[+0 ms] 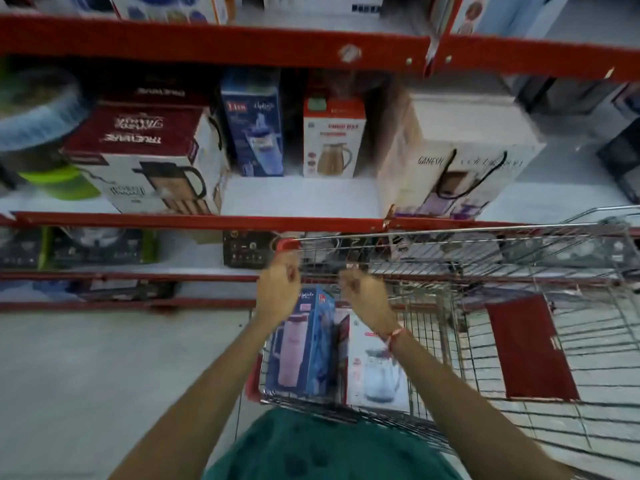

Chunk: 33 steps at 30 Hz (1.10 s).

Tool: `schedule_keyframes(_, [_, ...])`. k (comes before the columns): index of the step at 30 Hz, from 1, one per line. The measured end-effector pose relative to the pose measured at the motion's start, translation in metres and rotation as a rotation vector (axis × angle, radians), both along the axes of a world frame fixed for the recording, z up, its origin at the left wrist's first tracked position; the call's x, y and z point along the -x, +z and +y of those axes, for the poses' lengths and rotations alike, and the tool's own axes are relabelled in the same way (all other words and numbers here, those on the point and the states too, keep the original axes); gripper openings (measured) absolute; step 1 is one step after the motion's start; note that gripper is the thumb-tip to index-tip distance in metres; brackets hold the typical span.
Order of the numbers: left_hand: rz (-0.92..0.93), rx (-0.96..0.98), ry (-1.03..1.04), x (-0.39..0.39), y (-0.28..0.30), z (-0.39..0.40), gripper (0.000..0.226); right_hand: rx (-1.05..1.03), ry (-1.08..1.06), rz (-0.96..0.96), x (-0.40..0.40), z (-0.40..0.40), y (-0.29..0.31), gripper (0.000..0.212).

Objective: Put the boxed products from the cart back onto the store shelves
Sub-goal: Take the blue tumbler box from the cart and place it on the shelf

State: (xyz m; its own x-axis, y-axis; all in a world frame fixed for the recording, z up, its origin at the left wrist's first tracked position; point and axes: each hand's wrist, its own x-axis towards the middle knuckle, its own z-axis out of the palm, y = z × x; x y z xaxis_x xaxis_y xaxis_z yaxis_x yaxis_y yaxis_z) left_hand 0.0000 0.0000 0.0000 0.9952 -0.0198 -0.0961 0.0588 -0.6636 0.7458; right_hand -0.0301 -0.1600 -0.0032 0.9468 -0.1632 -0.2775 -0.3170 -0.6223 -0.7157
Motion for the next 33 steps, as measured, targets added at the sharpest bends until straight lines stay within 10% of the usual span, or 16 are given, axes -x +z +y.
schedule_keyframes(6, [0.393,-0.238,-0.04,0.04,-0.083,0.015,0.029,-0.151,-0.068,0.715,0.048,0.005,-0.117,0.04])
schedule_keyframes(24, [0.751,-0.094,0.072,0.045,-0.136,0.009,0.037,-0.12,0.054,0.667,0.025,0.037,-0.125,0.052])
schedule_keyframes(33, [0.489,0.057,0.025,0.051,-0.065,0.031,0.03,-0.44,0.044,0.558,0.034,0.0,-0.037,0.043])
